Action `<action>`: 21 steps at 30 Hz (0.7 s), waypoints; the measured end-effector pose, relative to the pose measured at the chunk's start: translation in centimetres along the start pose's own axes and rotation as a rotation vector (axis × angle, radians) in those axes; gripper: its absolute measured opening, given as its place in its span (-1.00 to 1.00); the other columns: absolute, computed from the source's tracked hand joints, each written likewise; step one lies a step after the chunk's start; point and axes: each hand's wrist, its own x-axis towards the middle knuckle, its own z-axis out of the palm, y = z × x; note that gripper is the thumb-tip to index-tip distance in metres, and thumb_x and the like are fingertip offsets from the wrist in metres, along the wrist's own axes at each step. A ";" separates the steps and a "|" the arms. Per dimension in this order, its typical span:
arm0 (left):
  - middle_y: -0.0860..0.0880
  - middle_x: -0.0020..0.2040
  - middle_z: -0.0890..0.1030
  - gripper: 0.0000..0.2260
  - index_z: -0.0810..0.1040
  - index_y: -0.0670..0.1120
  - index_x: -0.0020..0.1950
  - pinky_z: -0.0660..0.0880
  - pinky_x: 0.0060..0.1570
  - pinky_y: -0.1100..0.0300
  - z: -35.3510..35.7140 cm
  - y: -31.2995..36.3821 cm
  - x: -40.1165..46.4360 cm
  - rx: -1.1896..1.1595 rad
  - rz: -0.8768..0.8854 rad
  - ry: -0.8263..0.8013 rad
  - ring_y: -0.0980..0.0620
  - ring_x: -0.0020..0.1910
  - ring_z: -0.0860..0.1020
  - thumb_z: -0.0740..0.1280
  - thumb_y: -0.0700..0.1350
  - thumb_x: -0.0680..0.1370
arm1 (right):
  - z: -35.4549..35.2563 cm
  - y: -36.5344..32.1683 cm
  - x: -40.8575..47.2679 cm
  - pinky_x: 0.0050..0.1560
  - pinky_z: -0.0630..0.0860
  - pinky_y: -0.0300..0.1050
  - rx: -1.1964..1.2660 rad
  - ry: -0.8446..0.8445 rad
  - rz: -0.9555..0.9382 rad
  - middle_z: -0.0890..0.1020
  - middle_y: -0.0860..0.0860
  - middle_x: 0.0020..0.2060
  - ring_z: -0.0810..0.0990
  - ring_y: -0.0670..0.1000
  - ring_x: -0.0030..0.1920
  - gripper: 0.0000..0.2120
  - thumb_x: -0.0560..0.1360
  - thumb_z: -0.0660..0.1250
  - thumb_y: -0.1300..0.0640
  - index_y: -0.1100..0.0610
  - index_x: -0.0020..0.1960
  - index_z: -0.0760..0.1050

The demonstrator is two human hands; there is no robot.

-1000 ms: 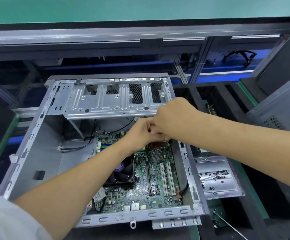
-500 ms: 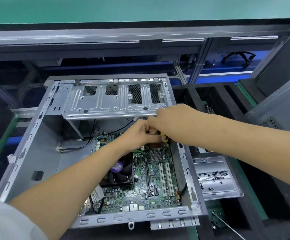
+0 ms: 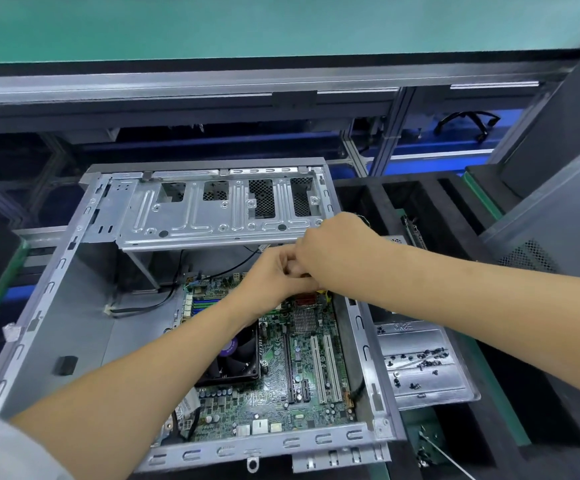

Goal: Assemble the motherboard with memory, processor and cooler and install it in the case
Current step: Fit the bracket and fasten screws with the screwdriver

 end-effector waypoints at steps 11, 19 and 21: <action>-0.19 -0.21 0.42 -0.76 0.43 -0.51 -0.16 0.24 -0.16 0.16 0.0 -0.1 0.0 0.037 -0.019 -0.052 -0.05 -0.17 0.30 0.44 -0.36 0.43 | 0.5 -0.4 -0.1 -0.25 0.37 -0.09 0.168 -0.022 -0.025 0.48 0.07 0.06 0.56 0.11 0.03 -0.84 0.54 0.23 0.25 0.14 0.10 0.50; -0.34 -0.36 0.36 -0.68 0.38 -0.51 -0.25 0.25 -0.10 0.08 -0.5 0.0 0.0 -0.024 -0.022 -0.100 -0.13 -0.26 0.30 0.46 -0.31 0.44 | 0.8 0.5 -0.6 -0.51 0.11 -0.16 0.252 0.019 -0.074 0.36 0.02 -0.23 0.28 -0.01 -0.39 -0.66 0.46 0.32 0.27 0.13 0.19 0.33; -0.27 -0.45 0.28 -0.74 0.40 -0.42 -0.34 0.25 -0.15 0.15 -0.5 -0.1 0.2 -0.012 -0.019 -0.068 -0.13 -0.38 0.25 0.43 -0.36 0.44 | 0.5 0.5 -0.2 -0.52 0.15 -0.14 0.222 -0.017 -0.037 0.34 -0.01 -0.28 0.31 0.02 -0.35 -0.80 0.48 0.31 0.25 0.12 0.07 0.41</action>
